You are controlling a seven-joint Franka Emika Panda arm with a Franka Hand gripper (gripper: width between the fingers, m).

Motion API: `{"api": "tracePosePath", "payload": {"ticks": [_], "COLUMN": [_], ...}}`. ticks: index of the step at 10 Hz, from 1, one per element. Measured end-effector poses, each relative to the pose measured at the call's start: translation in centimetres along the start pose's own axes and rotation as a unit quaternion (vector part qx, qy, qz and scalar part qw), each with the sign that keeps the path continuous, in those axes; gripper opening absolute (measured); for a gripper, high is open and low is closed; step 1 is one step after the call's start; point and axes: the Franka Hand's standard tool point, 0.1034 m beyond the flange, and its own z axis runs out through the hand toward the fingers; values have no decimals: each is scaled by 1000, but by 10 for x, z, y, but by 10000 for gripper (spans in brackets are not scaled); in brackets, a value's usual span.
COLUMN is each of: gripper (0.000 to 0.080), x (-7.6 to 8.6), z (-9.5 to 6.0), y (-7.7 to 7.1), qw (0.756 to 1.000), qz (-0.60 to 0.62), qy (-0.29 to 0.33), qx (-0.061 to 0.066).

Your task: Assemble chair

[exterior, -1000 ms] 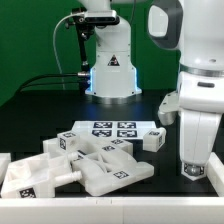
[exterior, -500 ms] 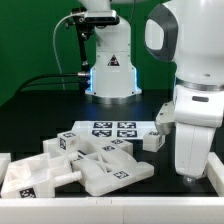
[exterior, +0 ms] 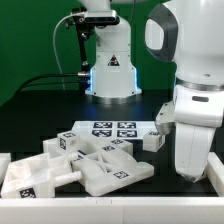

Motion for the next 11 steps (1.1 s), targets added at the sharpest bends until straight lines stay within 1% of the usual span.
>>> {"api": "tracePosePath", "payload": {"ticks": [1,2,3,4,5,6,8,9,10,11], "gripper": [392,392,392,392,392,392,393,393,393,393], "x": [-6,-13,-19,-25,-35,-35,-35,-34,-31,-32], "z": [-9,-19,-28,-36,-43,-47,-45,-43,-36,-28], "y": [-1,-10,-27,-52,-68,-67,-67,-71,-87,-106], "qw": [1000,1000,1000,1000,1000,999,999,999,999,999], "qz": [2,1,3,10,19,29,29,38,43,42], "qy": [-4,-7,-11,-13,-18,-17,-18,-16,-14,-12], "qx": [1,1,2,2,4,0,2,1,4,8]}}
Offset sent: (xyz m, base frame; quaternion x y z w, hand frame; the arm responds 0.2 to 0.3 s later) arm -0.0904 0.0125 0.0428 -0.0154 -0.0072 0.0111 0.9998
